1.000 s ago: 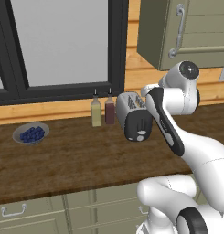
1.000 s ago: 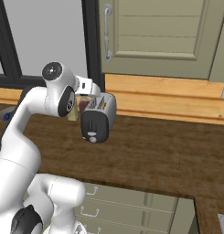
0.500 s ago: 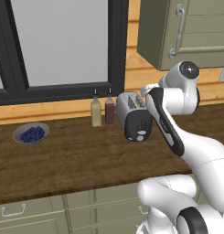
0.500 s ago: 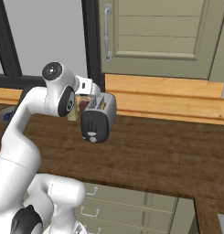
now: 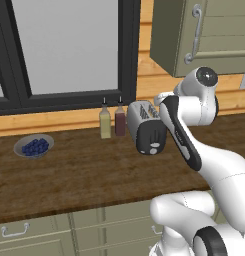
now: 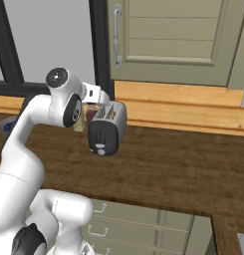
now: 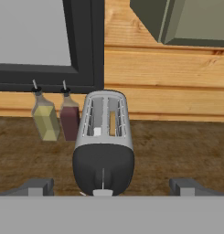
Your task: Start the toaster. Once the lever pops up, take the bread to the plate on the dining counter.
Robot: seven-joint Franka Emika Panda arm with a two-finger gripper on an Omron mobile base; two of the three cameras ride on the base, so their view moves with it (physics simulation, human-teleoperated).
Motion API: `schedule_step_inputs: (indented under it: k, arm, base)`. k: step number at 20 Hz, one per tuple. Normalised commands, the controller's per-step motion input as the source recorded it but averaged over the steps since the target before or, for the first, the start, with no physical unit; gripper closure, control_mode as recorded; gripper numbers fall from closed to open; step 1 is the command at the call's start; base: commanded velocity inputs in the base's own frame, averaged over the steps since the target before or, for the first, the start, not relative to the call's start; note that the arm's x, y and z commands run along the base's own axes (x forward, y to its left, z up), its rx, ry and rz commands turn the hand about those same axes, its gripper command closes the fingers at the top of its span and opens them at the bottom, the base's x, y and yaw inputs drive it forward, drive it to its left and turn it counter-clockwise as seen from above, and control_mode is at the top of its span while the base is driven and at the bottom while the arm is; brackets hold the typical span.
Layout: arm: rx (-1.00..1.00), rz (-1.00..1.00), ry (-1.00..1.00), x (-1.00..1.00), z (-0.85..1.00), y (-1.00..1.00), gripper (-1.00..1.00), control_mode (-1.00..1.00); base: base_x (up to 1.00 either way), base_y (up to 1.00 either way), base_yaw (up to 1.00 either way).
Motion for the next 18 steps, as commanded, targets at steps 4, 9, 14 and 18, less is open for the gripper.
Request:
schedule_step_inputs:
  k: [4,9,14,18]
  arm:
    - [0.00,0.00,0.00,0.00,0.00,0.00,-1.00,-1.00]
    - [0.00,0.00,0.00,0.00,0.00,0.00,-1.00,-1.00]
    - [0.00,0.00,0.00,0.00,0.00,0.00,-1.00,-1.00]
    - [0.00,0.00,0.00,0.00,0.00,0.00,-1.00,-1.00]
  base:
    - [0.00,0.00,0.00]
    - [0.00,0.00,0.00]
    - [0.00,0.00,0.00]
    - [0.00,0.00,0.00]
